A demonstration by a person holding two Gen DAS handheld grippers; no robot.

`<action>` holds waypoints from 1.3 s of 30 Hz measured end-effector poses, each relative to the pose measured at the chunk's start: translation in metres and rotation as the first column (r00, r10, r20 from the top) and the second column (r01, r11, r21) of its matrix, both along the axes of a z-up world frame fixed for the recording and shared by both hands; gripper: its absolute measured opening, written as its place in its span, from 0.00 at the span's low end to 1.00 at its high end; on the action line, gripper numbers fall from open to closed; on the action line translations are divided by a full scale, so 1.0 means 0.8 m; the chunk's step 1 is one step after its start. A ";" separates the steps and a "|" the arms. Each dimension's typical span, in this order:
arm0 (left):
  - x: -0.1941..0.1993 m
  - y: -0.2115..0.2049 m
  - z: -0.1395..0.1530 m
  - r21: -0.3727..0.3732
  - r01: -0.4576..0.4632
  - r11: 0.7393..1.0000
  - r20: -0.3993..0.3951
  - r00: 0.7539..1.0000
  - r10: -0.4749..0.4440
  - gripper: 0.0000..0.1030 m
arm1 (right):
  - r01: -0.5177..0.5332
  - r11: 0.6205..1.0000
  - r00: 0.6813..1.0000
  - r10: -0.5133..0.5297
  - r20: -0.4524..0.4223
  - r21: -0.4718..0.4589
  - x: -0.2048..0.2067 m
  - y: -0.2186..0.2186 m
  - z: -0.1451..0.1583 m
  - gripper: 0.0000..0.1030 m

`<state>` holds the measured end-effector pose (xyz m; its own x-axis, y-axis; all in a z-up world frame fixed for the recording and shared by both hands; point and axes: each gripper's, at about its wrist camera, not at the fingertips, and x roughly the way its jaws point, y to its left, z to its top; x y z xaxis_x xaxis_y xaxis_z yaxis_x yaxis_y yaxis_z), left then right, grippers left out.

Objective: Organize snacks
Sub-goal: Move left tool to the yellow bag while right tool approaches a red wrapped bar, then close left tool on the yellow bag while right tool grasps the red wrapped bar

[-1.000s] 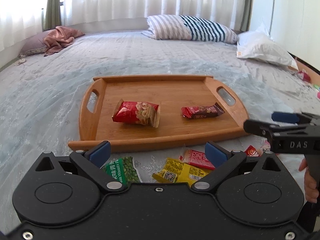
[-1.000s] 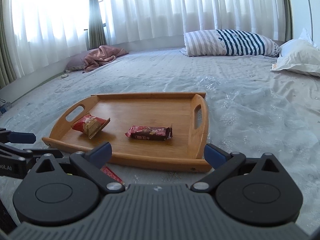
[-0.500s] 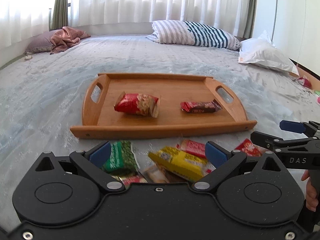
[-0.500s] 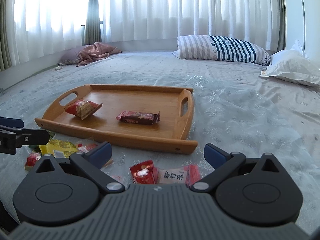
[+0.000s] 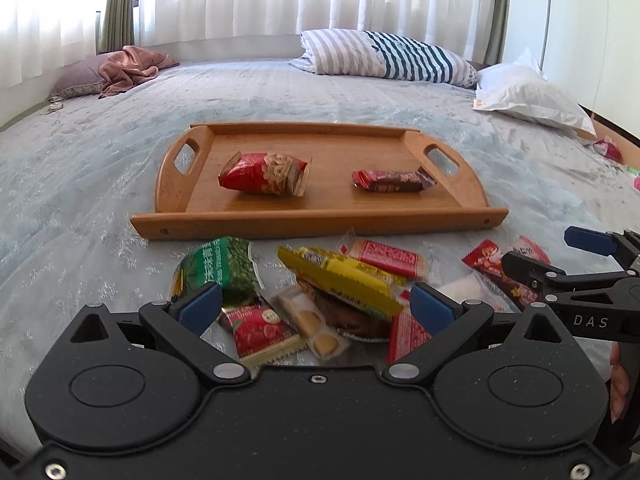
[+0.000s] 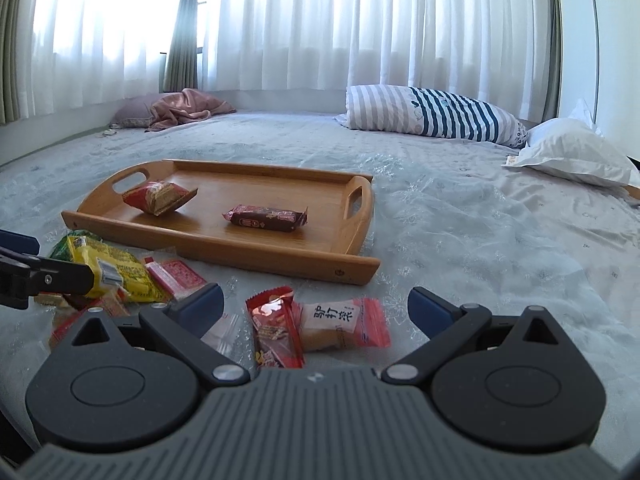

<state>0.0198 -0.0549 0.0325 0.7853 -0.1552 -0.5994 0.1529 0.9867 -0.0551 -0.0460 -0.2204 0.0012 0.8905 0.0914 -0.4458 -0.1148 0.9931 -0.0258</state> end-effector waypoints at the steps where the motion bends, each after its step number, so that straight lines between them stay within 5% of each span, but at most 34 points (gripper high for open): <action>1: -0.002 -0.001 -0.001 -0.002 0.007 1.000 -0.002 1.000 -0.007 0.97 | -0.003 1.000 1.000 0.003 -0.002 0.004 -0.001 0.001 -0.001 1.00; 10: -0.011 -0.010 -0.013 -0.012 0.050 0.999 -0.033 0.998 -0.050 0.70 | 0.009 1.000 1.000 -0.009 -0.001 0.007 -0.010 0.003 -0.006 0.93; 15: -0.010 -0.006 -0.002 -0.001 0.016 1.000 0.032 0.999 -0.016 0.74 | 0.000 1.000 1.000 0.001 -0.004 0.023 -0.014 0.004 -0.009 0.88; 17: -0.006 -0.007 0.003 0.015 0.010 1.000 0.062 0.998 -0.011 0.89 | -0.001 1.000 1.000 0.001 -0.017 0.015 -0.014 0.007 -0.011 0.74; 20: 0.007 -0.011 0.007 0.035 0.020 0.999 0.081 0.996 -0.023 0.90 | -0.006 1.000 0.999 0.006 -0.046 0.002 -0.012 0.013 -0.017 0.61; 25: 0.039 -0.022 -0.003 0.067 0.065 0.996 0.048 0.997 -0.068 0.90 | -0.023 1.000 0.998 0.023 -0.067 -0.003 -0.009 0.020 -0.026 0.59; 32: 0.053 -0.018 -0.025 0.020 0.093 0.995 -0.062 0.994 -0.092 0.70 | -0.013 1.000 0.996 0.015 -0.085 0.026 -0.001 0.018 -0.031 0.59; 39: 0.044 -0.013 -0.016 -0.003 0.087 0.996 -0.055 0.995 -0.087 0.39 | -0.005 0.999 0.997 0.008 -0.080 0.032 0.000 0.019 -0.026 0.38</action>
<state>0.0550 -0.0652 0.0194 0.7345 -0.2220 -0.6412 0.2348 0.9698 -0.0667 -0.0459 -0.2055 -0.0194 0.8511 0.1126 -0.5127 -0.1219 0.9924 0.0156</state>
